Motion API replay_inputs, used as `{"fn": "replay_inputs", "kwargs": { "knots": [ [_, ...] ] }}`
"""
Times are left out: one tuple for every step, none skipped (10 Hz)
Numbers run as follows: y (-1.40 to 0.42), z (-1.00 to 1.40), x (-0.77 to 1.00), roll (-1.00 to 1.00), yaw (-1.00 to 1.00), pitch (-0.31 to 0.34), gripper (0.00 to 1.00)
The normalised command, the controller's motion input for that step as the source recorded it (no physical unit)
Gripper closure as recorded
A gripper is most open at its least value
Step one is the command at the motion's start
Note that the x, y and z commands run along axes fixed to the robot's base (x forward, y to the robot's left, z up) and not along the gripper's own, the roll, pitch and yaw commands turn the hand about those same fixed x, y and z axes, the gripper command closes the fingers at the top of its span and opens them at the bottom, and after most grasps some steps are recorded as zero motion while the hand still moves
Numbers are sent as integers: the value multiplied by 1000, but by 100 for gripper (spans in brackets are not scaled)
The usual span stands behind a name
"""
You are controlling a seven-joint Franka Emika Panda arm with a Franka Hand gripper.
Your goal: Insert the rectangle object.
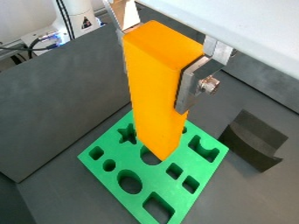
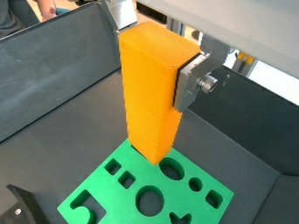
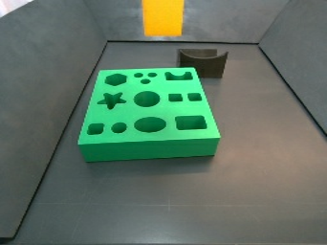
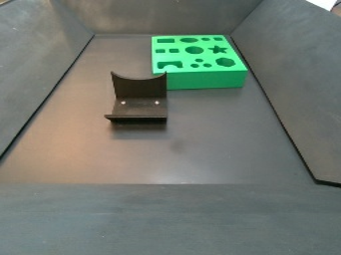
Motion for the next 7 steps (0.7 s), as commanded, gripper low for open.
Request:
{"fn": "replay_inputs", "kwargs": {
  "knots": [
    [-180, -766, 0, 4, -40, -210, 100],
    [-426, -1000, 351, 1, 0, -19, 100],
    [-297, -1000, 709, -24, 117, -21, 100],
    [-180, -1000, 794, -73, 83, -36, 100],
    [186, -714, 794, -203, 217, -19, 100],
    [240, -666, 640, -139, 411, 0, 100],
    [106, -440, 554, 39, 466, 0, 100]
  ]
}}
